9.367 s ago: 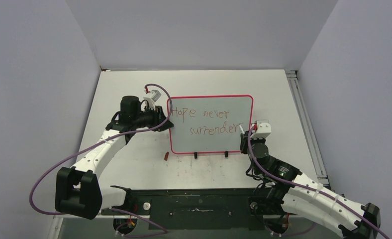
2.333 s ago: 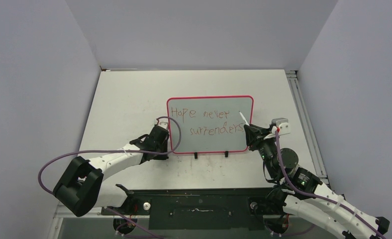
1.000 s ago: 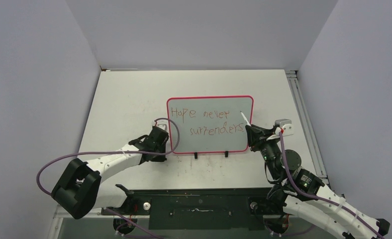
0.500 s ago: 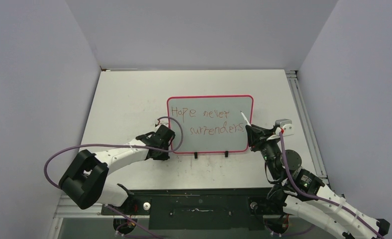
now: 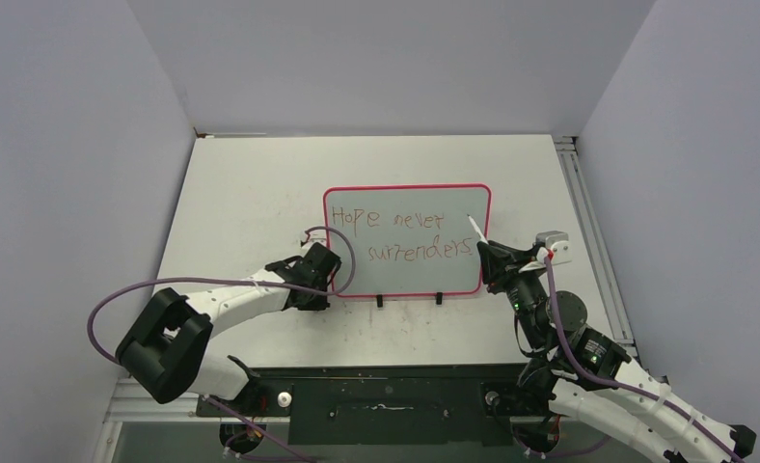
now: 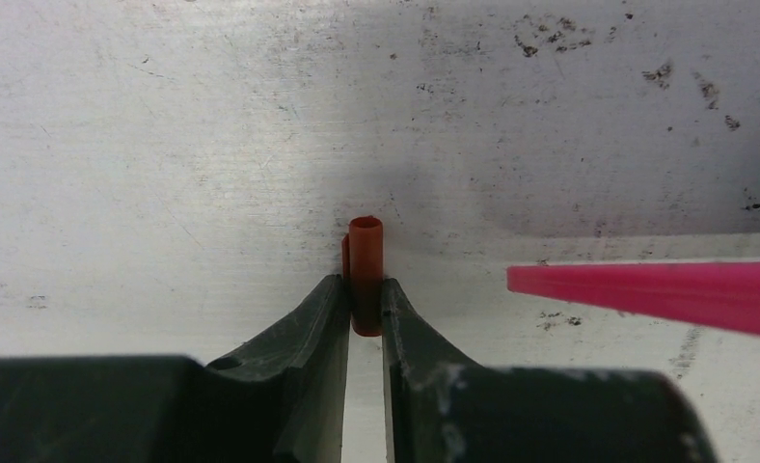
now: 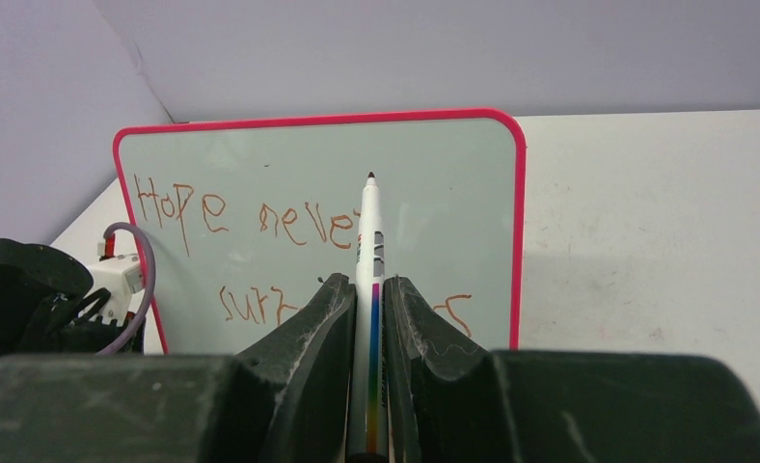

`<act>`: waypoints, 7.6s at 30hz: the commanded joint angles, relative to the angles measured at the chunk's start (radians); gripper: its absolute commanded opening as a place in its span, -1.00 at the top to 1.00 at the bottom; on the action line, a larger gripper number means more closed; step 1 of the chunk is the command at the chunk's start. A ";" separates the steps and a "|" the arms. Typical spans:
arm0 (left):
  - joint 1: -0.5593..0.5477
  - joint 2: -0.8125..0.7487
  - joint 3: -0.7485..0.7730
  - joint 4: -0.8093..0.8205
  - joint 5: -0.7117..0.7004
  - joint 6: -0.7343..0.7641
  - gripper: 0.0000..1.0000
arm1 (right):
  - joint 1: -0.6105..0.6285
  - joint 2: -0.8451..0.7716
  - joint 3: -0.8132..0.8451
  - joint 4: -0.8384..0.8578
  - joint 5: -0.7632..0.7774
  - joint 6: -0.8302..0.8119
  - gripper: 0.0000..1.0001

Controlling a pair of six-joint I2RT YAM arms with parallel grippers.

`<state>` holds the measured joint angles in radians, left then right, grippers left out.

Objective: Write a sentence on the whiteboard
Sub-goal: Close the whiteboard marker at the center of the board.

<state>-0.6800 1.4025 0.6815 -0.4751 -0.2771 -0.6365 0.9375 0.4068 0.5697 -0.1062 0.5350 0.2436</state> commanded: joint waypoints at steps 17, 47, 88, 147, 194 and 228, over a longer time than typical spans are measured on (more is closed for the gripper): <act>-0.004 -0.510 -0.004 -0.146 -0.047 0.062 1.00 | 0.003 0.153 0.090 0.022 -0.115 0.011 0.86; -0.025 -0.674 -0.012 0.246 0.822 0.617 1.00 | -0.595 0.555 0.332 -0.008 -1.690 0.184 0.89; -0.070 -0.641 -0.007 0.245 0.888 0.623 1.00 | -0.417 0.701 0.392 -0.207 -1.703 0.030 0.89; -0.210 -0.640 0.016 0.348 0.811 0.564 1.00 | -0.161 0.847 0.391 -0.182 -1.641 0.016 0.89; -0.222 -0.709 0.027 0.199 0.558 0.606 0.34 | -0.225 0.755 0.338 -0.191 -1.532 0.040 0.89; 0.272 -0.624 -0.149 1.037 0.903 -0.478 -0.50 | -0.331 0.402 0.016 0.629 -1.137 0.505 0.89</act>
<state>-0.4103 0.7856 0.5232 0.5087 0.5835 -1.0595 0.6090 0.7933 0.5716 0.3824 -0.6067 0.7364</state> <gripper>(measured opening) 0.750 0.152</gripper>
